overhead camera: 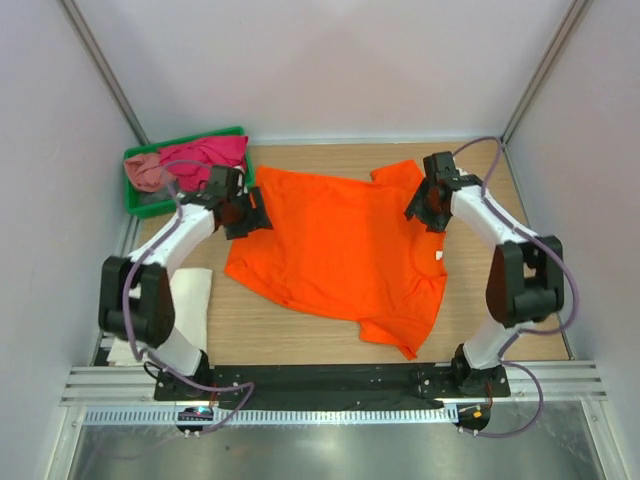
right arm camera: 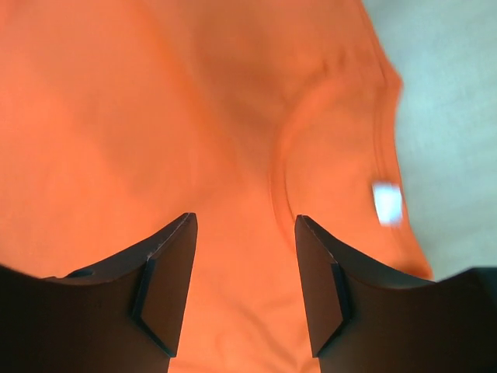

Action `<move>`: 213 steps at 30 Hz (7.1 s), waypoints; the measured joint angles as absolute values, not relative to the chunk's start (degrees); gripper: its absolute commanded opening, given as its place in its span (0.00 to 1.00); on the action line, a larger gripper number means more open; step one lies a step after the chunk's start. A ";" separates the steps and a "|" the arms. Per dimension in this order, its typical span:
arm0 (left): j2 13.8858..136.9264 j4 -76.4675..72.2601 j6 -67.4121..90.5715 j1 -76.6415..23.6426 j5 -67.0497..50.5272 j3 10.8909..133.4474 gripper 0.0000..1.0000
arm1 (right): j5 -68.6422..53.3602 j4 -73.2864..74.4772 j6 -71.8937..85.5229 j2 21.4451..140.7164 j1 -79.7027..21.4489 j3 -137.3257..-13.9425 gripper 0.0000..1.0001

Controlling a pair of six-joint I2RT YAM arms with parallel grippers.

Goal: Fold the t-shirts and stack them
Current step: Flatten the tshirt out

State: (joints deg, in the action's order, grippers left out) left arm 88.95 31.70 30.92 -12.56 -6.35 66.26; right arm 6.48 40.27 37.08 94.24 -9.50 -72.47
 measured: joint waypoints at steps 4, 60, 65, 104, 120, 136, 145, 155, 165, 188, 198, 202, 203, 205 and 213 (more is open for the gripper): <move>100.47 28.67 31.24 -15.51 -9.93 70.46 0.60 | 11.16 34.28 35.92 106.26 -9.47 -79.66 0.60; 95.42 29.80 24.05 -21.21 -10.83 60.45 0.67 | -1.15 44.71 33.21 74.00 -17.19 -51.81 0.69; 91.81 31.11 27.00 -21.17 -12.01 52.36 0.50 | -1.67 44.60 35.07 72.97 -17.19 -51.09 0.69; 115.46 30.94 35.57 -13.61 -16.95 81.19 0.75 | 10.81 35.35 22.74 114.28 -7.77 -80.84 0.69; 91.31 32.84 32.49 -14.61 -14.15 58.17 0.66 | 4.08 39.29 30.22 83.42 -15.62 -56.01 0.51; 83.26 31.94 34.54 -14.50 -15.40 44.27 0.64 | -1.30 37.43 36.47 78.06 -20.84 -41.52 0.36; 80.25 32.47 33.93 -14.50 -15.05 45.50 0.63 | 2.24 38.85 38.89 73.54 -23.22 -38.83 0.47; 87.42 29.74 33.67 -13.10 -17.12 52.71 0.43 | 7.92 36.32 34.52 81.82 -12.10 -49.52 0.34; 94.91 26.94 34.59 -10.39 -19.03 50.96 0.32 | 9.91 33.52 32.27 84.51 -6.39 -44.25 0.31; 95.59 28.29 34.63 -9.91 -19.22 52.25 0.37 | 10.90 36.01 28.12 99.02 -1.04 -60.62 0.33; 90.43 28.25 33.98 -6.66 -20.10 47.03 0.48 | 13.02 37.32 26.26 94.65 5.43 -56.14 0.34; 85.80 32.40 33.01 -6.66 -19.53 47.99 0.66 | 12.23 39.22 26.22 90.94 4.69 -56.84 0.39; 84.75 33.21 32.88 -6.79 -19.53 49.17 0.67 | 11.86 39.24 26.22 90.21 4.23 -57.74 0.41; 84.33 34.11 32.73 -7.03 -19.53 53.49 0.65 | 10.94 38.74 26.28 90.17 3.53 -61.10 0.44; 100.73 19.75 33.63 -7.14 -20.38 74.52 0.50 | 9.13 30.37 26.92 108.71 2.85 -84.03 0.44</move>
